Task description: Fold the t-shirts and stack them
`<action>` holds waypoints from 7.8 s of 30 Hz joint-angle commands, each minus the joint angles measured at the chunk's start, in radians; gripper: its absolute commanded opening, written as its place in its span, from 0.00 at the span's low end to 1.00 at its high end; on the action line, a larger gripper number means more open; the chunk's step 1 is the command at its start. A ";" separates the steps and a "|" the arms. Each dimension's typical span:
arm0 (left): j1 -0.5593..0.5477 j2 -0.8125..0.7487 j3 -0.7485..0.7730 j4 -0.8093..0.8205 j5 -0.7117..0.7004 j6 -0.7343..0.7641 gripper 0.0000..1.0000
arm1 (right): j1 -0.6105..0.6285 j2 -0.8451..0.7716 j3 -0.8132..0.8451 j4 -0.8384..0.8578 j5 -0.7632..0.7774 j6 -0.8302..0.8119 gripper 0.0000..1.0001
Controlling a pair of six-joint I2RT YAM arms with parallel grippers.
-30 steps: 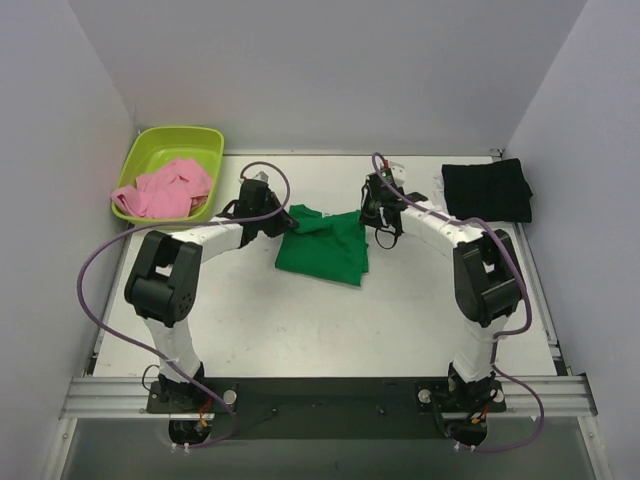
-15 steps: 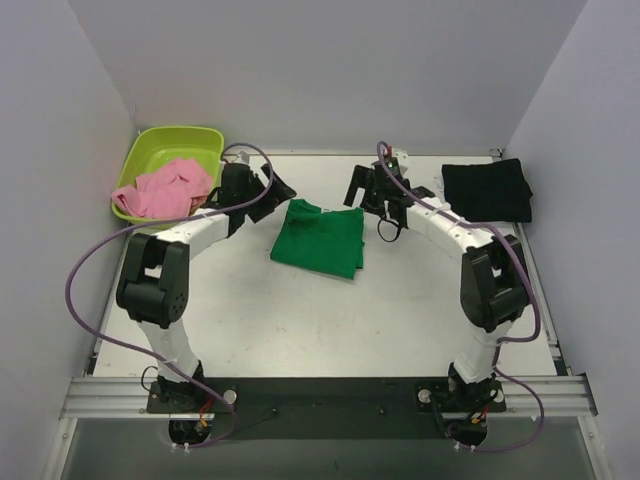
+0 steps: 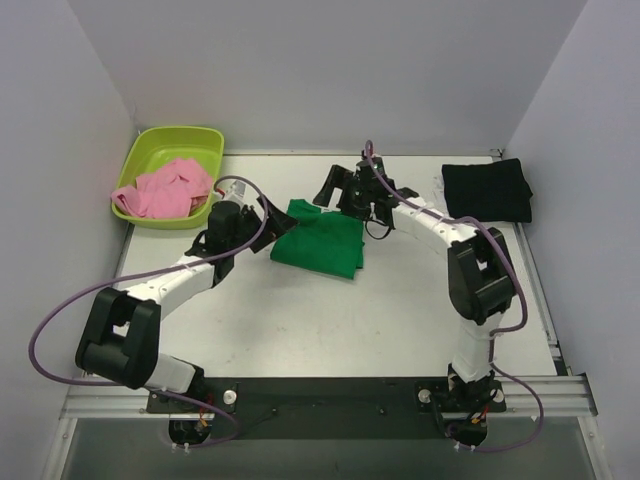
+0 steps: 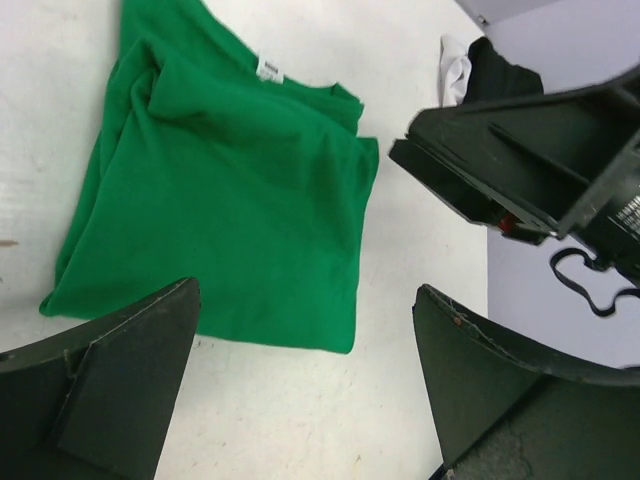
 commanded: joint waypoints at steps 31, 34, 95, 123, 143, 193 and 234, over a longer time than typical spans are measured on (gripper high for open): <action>0.004 0.377 -0.172 0.717 0.184 -0.097 0.98 | -0.061 0.303 -0.061 0.364 -0.288 0.142 1.00; 0.004 0.348 -0.179 0.707 0.186 -0.093 0.97 | -0.059 0.276 -0.066 0.381 -0.294 0.136 1.00; 0.026 0.813 0.468 0.570 0.332 -0.065 0.98 | 0.145 -0.167 -0.653 0.610 -0.236 0.105 1.00; 0.041 0.396 0.252 0.478 0.351 -0.088 0.97 | 0.156 -0.537 -0.397 -0.037 0.169 -0.215 1.00; -0.088 -0.209 -0.164 0.035 0.028 0.122 0.97 | -0.436 0.052 0.244 -0.260 0.353 -0.209 1.00; -0.068 -0.315 -0.280 0.020 0.097 0.119 0.97 | -0.596 0.290 0.106 -0.360 0.062 0.200 1.00; -0.052 -0.171 -0.146 -0.272 -0.087 0.180 0.96 | -0.105 -0.341 -0.247 -0.155 0.321 -0.111 1.00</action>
